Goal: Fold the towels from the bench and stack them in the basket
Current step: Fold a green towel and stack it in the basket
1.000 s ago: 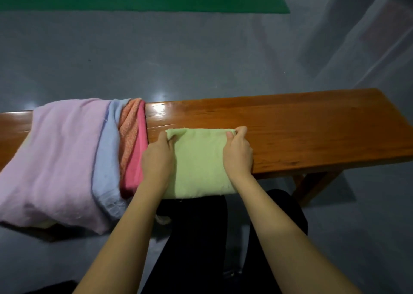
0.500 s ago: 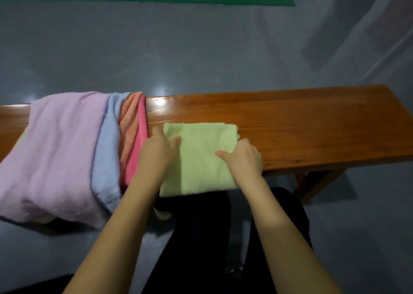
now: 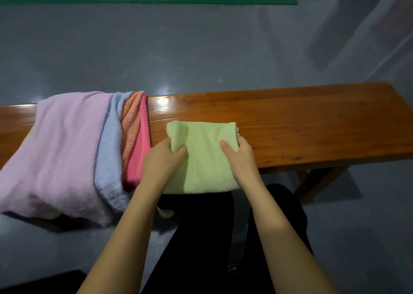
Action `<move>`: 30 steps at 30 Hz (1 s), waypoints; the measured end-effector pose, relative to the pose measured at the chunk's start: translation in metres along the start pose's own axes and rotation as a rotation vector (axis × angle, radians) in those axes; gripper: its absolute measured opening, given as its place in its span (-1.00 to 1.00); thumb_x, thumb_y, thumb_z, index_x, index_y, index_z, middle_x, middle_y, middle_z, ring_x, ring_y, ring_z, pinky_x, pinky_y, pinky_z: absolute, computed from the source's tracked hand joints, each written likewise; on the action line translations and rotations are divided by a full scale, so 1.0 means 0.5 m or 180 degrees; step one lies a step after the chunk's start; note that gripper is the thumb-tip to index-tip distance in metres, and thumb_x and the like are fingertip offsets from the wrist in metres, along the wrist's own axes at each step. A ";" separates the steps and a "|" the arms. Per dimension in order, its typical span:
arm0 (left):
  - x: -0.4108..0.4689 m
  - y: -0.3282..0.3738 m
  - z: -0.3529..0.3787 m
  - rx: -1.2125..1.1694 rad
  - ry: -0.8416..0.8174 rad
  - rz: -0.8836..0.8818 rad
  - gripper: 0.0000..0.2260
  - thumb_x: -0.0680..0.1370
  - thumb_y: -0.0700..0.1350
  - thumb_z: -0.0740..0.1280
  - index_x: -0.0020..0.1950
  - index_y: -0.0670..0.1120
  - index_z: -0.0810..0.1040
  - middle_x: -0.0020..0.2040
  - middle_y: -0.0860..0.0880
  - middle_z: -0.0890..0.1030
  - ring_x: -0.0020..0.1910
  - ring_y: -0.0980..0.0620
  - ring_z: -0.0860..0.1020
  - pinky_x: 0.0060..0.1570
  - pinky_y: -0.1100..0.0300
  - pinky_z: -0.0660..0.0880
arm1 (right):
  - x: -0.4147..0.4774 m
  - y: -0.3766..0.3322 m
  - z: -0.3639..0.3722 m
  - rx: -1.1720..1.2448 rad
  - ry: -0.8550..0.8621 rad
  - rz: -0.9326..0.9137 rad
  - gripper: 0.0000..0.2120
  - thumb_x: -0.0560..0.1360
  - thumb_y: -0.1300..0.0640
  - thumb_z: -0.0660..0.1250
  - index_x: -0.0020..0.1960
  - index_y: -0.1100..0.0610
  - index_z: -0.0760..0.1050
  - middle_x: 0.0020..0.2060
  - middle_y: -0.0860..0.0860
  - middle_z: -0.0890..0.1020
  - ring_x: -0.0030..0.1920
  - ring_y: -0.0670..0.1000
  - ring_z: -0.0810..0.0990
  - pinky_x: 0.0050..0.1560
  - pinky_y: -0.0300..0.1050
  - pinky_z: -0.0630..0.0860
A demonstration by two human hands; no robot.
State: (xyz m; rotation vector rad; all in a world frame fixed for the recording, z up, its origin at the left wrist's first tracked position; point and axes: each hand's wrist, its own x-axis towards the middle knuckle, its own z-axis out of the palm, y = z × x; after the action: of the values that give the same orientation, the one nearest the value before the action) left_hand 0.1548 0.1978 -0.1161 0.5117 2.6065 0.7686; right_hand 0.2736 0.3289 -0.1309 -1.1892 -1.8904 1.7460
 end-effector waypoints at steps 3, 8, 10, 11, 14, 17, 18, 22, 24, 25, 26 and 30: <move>-0.032 0.004 0.004 -0.0989 0.0018 0.0162 -0.84 0.56 0.01 0.26 0.05 -0.02 0.52 -0.10 0.04 0.61 -0.09 0.00 0.57 -0.11 0.11 0.45 | -0.008 0.005 -0.015 -0.0112 0.0221 -0.0166 -0.79 0.59 0.01 0.19 0.17 0.05 0.46 -0.01 -0.09 0.61 0.02 -0.02 0.59 0.13 0.13 0.53; -0.063 0.053 0.013 -0.1299 0.0121 0.0772 -0.94 0.58 -0.06 0.25 -0.02 -0.02 0.48 -0.16 0.12 0.57 -0.17 0.17 0.52 -0.13 0.16 0.43 | -0.051 0.009 -0.088 0.0092 0.0608 -0.0444 -0.85 0.62 0.05 0.16 0.13 0.06 0.41 -0.07 -0.12 0.58 -0.01 -0.01 0.58 0.09 0.08 0.52; -0.085 0.100 0.020 -0.1400 0.0107 0.1054 -0.96 0.60 -0.08 0.24 0.01 0.03 0.48 -0.15 0.17 0.54 -0.21 0.34 0.48 -0.18 0.37 0.38 | -0.076 0.003 -0.135 0.0203 0.0778 -0.0599 -0.90 0.62 0.06 0.18 0.10 0.04 0.40 -0.08 -0.12 0.58 -0.05 -0.05 0.58 0.00 -0.01 0.51; -0.099 0.126 0.025 -0.1448 0.0069 0.1174 -0.94 0.60 -0.09 0.23 0.04 0.03 0.47 -0.14 0.18 0.54 -0.21 0.39 0.48 -0.23 0.45 0.35 | -0.091 0.001 -0.164 0.0228 0.0848 -0.0652 -0.91 0.62 0.06 0.18 0.09 0.03 0.39 -0.09 -0.13 0.58 -0.08 -0.08 0.57 -0.05 -0.04 0.50; -0.151 0.204 0.051 -0.1585 -0.0242 0.1414 -0.90 0.61 -0.07 0.21 0.10 0.09 0.45 -0.08 0.16 0.55 -0.18 0.33 0.51 -0.22 0.36 0.39 | -0.144 0.000 -0.259 0.0096 0.1036 -0.0722 -0.95 0.62 0.02 0.18 0.06 -0.04 0.38 -0.12 -0.16 0.59 -0.14 -0.16 0.58 -0.11 -0.05 0.51; -0.208 0.281 0.090 -0.1668 -0.0649 0.1590 -0.89 0.61 -0.04 0.19 0.03 0.18 0.43 -0.08 0.13 0.57 -0.20 0.22 0.54 -0.24 0.23 0.43 | -0.210 0.014 -0.363 0.0030 0.1422 -0.0755 -0.95 0.60 0.01 0.20 -0.04 -0.13 0.37 -0.18 -0.19 0.59 -0.19 -0.21 0.58 -0.11 -0.01 0.53; -0.228 0.307 0.106 -0.1639 -0.0786 0.1715 -0.90 0.61 -0.04 0.19 0.02 0.17 0.42 -0.09 0.12 0.56 -0.21 0.22 0.54 -0.24 0.20 0.45 | -0.234 0.021 -0.397 0.0049 0.1600 -0.0738 -0.94 0.60 0.01 0.22 -0.05 -0.13 0.37 -0.18 -0.18 0.59 -0.19 -0.21 0.58 -0.09 0.00 0.54; -0.316 0.409 0.176 -0.1344 -0.1266 0.2299 -0.94 0.62 -0.04 0.19 0.06 0.10 0.42 -0.10 0.15 0.54 -0.24 0.30 0.52 -0.27 0.24 0.43 | -0.341 0.065 -0.523 0.0285 0.2241 -0.0653 -0.94 0.57 0.00 0.27 -0.07 -0.13 0.41 -0.15 -0.13 0.62 -0.12 -0.10 0.62 -0.08 0.01 0.56; -0.358 0.452 0.215 -0.1215 -0.1488 0.2527 -0.94 0.61 -0.02 0.19 0.06 0.12 0.42 -0.09 0.17 0.54 -0.20 0.29 0.53 -0.26 0.25 0.43 | -0.395 0.091 -0.575 0.0430 0.2500 -0.0626 -0.96 0.57 0.01 0.27 -0.05 -0.11 0.43 -0.14 -0.12 0.63 -0.14 -0.11 0.63 -0.16 -0.09 0.57; -0.381 0.472 0.235 -0.1151 -0.1607 0.2639 -0.95 0.61 -0.01 0.19 0.04 0.15 0.42 -0.10 0.18 0.55 -0.19 0.28 0.54 -0.25 0.24 0.45 | -0.421 0.104 -0.599 0.0498 0.2647 -0.0629 -0.96 0.58 0.03 0.27 -0.05 -0.10 0.43 -0.14 -0.12 0.64 -0.16 -0.13 0.63 -0.20 -0.15 0.56; -0.402 0.491 0.257 -0.1098 -0.1723 0.2728 -0.95 0.61 0.00 0.20 0.03 0.16 0.42 -0.11 0.19 0.55 -0.19 0.26 0.54 -0.24 0.21 0.47 | -0.445 0.116 -0.621 0.0553 0.2804 -0.0629 -0.95 0.58 0.05 0.26 -0.05 -0.09 0.44 -0.15 -0.11 0.63 -0.18 -0.16 0.62 -0.24 -0.20 0.54; -0.498 0.554 0.344 -0.0933 -0.2106 0.2973 -0.94 0.60 0.02 0.20 0.05 0.16 0.42 -0.12 0.19 0.57 -0.18 0.24 0.55 -0.17 0.13 0.50 | -0.534 0.178 -0.699 0.0646 0.3473 -0.0490 -0.90 0.58 0.10 0.27 -0.08 -0.07 0.43 -0.18 -0.12 0.61 -0.25 -0.25 0.56 -0.22 -0.25 0.49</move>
State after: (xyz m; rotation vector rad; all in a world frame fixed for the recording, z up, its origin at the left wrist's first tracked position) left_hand 0.5117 0.3810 -0.0299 1.6014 1.5365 0.9860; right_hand 0.7151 0.3619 -0.0582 -1.4252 -1.0651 0.8347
